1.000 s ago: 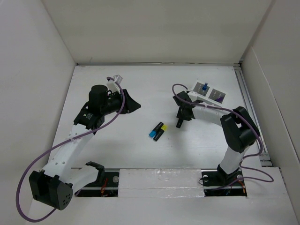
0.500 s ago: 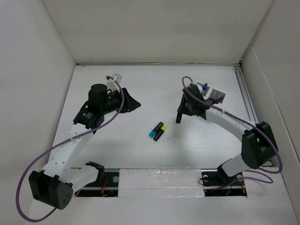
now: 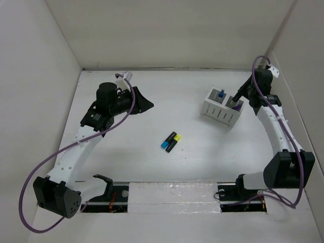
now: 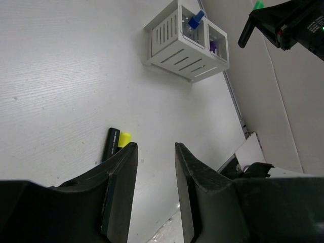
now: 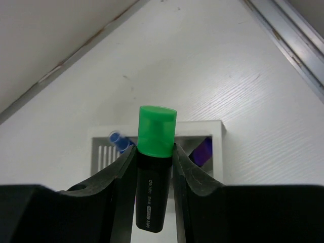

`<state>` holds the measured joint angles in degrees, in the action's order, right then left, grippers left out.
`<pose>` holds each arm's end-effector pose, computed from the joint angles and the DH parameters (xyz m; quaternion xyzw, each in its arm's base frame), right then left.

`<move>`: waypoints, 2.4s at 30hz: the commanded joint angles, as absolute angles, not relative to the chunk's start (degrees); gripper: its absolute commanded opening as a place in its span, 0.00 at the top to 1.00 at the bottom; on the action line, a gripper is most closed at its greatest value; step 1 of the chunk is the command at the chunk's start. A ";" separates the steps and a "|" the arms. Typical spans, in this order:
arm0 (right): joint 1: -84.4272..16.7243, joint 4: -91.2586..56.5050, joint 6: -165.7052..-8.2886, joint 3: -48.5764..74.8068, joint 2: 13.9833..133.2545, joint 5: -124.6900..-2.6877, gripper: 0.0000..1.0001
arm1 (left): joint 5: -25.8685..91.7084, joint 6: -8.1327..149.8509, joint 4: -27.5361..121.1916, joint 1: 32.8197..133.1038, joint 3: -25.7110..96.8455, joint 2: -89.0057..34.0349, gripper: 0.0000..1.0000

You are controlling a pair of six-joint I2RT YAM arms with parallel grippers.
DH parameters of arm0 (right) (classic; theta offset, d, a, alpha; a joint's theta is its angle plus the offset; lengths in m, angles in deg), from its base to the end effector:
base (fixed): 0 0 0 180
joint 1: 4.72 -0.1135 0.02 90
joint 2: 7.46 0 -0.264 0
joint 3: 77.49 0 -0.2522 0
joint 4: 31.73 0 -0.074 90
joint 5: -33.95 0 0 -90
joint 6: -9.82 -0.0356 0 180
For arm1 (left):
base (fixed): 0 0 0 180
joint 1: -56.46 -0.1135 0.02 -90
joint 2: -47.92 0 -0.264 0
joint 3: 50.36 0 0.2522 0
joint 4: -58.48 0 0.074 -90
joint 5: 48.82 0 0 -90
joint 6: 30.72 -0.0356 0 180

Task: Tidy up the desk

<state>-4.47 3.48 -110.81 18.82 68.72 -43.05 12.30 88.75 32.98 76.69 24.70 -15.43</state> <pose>0.3032 -0.0093 0.3523 0.2828 0.8040 0.0412 0.5214 0.2293 -0.1028 0.3756 0.0920 0.7719 -0.4292 0.4598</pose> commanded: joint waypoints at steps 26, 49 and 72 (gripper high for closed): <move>-11.31 -0.22 -104.35 14.83 84.03 -20.28 0.94 | 13.23 83.89 34.88 76.85 34.77 -25.21 0.68; -39.12 3.49 -110.76 30.20 65.58 -32.54 1.00 | 9.11 91.26 40.41 76.85 22.03 -17.82 0.68; -59.39 3.13 -122.37 27.23 89.12 -39.79 0.41 | 14.20 87.05 35.06 79.93 23.69 -15.27 0.68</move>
<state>-59.20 5.19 -121.17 29.64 88.37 -40.96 14.29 88.43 34.29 79.99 23.67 -17.49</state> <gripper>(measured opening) 0.590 0.314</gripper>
